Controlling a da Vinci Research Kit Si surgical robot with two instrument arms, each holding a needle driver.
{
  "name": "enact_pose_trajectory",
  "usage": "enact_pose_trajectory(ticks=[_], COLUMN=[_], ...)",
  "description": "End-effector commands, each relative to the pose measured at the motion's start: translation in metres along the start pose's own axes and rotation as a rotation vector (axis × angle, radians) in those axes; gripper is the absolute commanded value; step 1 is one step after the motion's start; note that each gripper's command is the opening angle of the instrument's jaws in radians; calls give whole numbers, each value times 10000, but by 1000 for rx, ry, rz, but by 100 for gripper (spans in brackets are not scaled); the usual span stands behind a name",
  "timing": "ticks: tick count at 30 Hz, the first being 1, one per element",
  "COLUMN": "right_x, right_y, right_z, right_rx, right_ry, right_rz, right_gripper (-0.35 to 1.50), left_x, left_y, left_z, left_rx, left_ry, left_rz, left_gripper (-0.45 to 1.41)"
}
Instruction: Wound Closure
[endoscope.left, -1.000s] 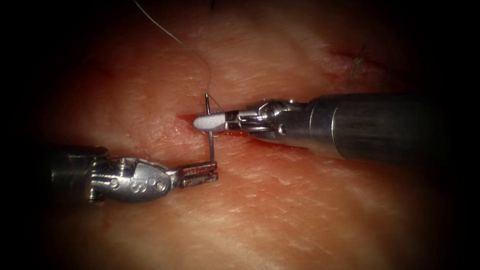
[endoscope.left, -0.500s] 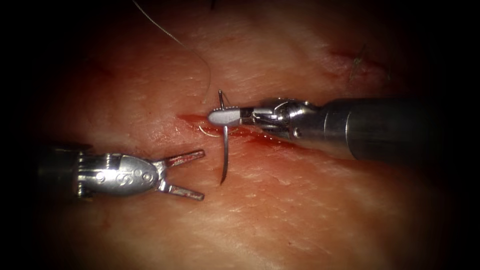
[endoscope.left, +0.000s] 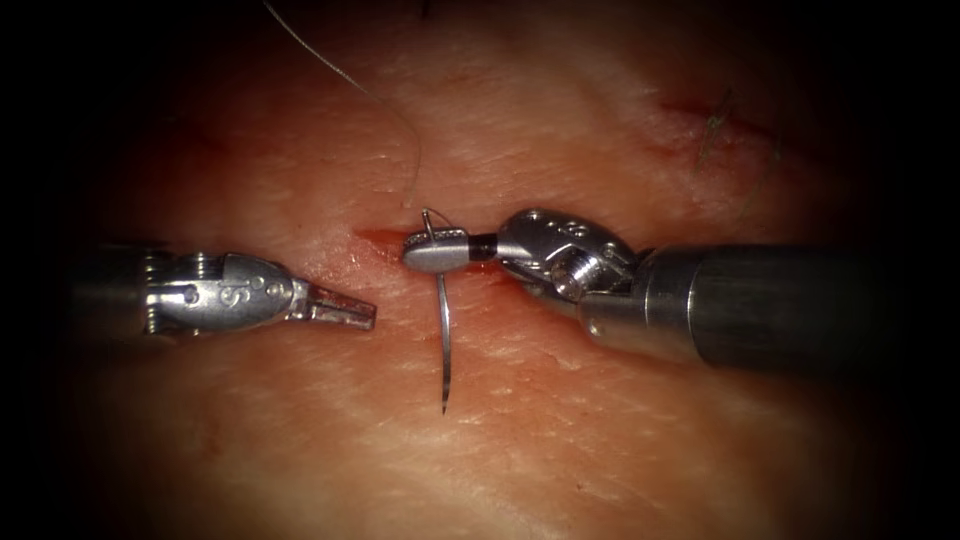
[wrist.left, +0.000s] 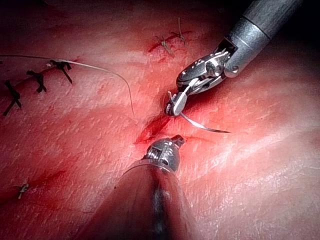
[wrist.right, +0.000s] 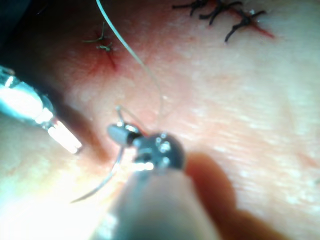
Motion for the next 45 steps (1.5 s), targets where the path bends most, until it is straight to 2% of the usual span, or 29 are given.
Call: enact_pose_trajectory(ticks=[1, 6, 18, 37, 45], right_x=[-2, 3, 2, -1, -1], right_y=[0, -3, -5, -1, -2], right_z=[6, 6, -1, -20, -20], right_rx=[2, 0, 5, 19, 29], right_ry=[1, 3, 2, 21, 22], right_rz=[-16, -63, -141, -362, -397], right_gripper=[-35, -35, -35, -35, -35], left_x=[-6, -22, -49, -68, -75], left_y=[-3, -22, -67, -113, -121], left_z=[13, 34, 58, 65, 73], left_rx=[-1, -15, -24, -14, -32], left_ry=[-8, -64, -96, -132, -207], left_rz=[-10, -12, -21, -8, -4], left_gripper=[-45, -45, -45, -45, -45])
